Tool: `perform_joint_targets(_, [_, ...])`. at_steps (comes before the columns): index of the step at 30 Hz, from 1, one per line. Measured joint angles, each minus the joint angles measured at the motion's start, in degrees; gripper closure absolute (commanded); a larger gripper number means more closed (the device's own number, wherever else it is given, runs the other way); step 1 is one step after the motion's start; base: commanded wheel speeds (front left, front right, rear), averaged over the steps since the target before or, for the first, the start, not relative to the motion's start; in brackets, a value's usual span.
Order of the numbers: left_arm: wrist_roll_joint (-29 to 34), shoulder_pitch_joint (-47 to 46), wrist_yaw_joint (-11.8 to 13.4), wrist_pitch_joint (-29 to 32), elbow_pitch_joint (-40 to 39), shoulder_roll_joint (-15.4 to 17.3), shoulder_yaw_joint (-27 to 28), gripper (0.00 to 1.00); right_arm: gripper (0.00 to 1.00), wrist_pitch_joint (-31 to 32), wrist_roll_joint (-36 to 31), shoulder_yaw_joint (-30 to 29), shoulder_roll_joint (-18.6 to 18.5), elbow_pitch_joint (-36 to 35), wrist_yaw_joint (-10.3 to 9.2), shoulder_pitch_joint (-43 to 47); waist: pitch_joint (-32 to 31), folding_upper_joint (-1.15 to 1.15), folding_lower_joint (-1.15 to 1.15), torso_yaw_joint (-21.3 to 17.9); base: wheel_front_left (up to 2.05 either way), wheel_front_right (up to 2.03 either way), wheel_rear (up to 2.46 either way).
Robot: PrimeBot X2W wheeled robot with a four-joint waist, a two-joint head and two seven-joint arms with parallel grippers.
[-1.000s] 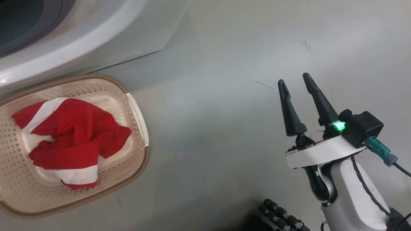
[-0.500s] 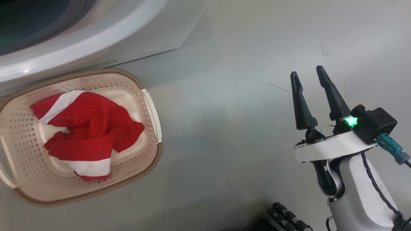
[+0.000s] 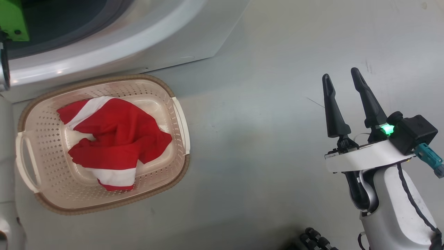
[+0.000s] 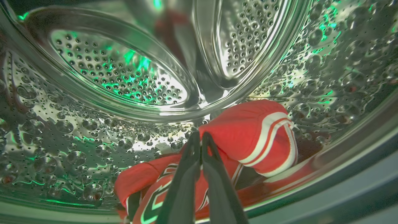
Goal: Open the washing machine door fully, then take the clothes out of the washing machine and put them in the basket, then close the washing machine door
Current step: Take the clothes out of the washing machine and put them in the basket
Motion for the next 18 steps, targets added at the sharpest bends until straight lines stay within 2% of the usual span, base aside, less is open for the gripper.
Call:
perform_joint_targets(7, [-1.91,7.12,0.45,-8.21,-4.3,-3.63,1.12,1.0,0.0,0.0,-0.92,-0.53,-0.59,0.11,0.01,0.13,-1.88,0.0,0.0,1.92,0.0,0.0,0.0])
perform_joint_targets(15, [-2.93,14.57,0.48,-14.19,-7.57,-6.03,2.59,1.0,0.0,0.0,-1.66,-0.58,-0.99,0.58,0.02,0.77,-4.58,0.0,0.0,3.62,0.0,0.0,0.0])
perform_joint_targets(18, [-3.24,17.5,0.55,-16.84,-9.46,-7.84,2.53,1.0,0.0,0.0,-1.99,-0.84,-1.24,0.73,0.02,1.31,-5.9,0.0,0.0,4.37,0.0,0.0,0.0])
